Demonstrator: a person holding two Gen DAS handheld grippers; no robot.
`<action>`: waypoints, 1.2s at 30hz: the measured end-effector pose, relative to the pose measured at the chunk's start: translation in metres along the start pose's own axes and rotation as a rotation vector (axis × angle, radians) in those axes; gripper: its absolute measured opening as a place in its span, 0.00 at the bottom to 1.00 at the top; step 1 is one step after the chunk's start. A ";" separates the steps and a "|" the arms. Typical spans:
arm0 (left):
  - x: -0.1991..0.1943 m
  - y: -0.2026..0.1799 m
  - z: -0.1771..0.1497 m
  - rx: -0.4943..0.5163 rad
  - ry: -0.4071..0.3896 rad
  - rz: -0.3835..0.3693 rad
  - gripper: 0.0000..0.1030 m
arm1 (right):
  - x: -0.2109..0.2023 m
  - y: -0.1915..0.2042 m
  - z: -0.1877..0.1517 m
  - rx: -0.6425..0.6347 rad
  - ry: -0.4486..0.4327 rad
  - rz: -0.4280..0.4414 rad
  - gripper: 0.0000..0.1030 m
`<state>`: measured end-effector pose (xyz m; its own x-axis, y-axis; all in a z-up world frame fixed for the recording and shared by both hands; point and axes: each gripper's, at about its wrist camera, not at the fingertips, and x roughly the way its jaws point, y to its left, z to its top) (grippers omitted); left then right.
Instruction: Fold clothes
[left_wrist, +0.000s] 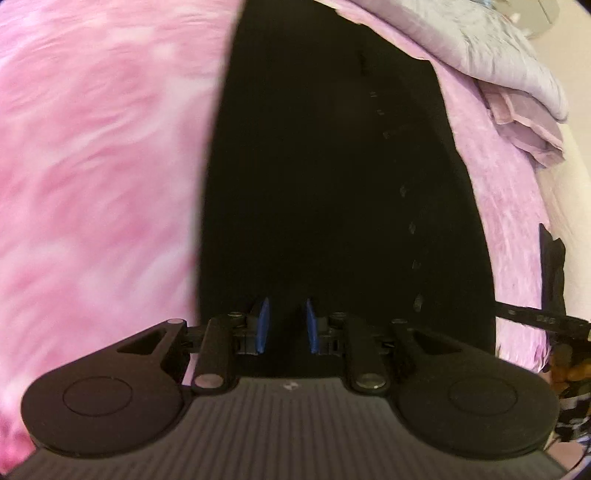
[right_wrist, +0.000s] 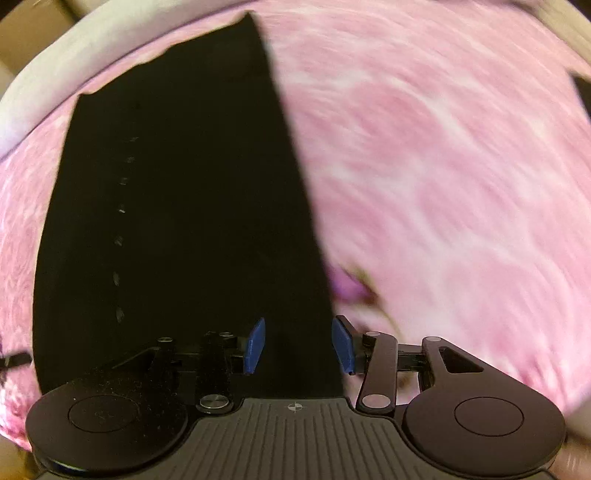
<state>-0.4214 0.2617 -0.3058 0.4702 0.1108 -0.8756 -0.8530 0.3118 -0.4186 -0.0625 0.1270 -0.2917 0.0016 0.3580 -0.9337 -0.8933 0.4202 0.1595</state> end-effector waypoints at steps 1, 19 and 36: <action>0.011 -0.005 0.009 0.023 -0.003 -0.003 0.16 | 0.011 0.008 0.007 -0.043 -0.022 0.000 0.44; 0.114 -0.057 0.181 0.101 -0.175 0.110 0.15 | 0.116 0.027 0.174 -0.305 -0.180 0.062 0.43; 0.177 -0.080 0.319 -0.085 -0.189 -0.165 0.28 | 0.150 -0.006 0.327 -0.222 -0.142 0.182 0.44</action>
<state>-0.1977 0.5573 -0.3507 0.6315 0.2419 -0.7366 -0.7736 0.2603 -0.5777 0.0899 0.4512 -0.3282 -0.1184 0.5303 -0.8395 -0.9610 0.1517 0.2314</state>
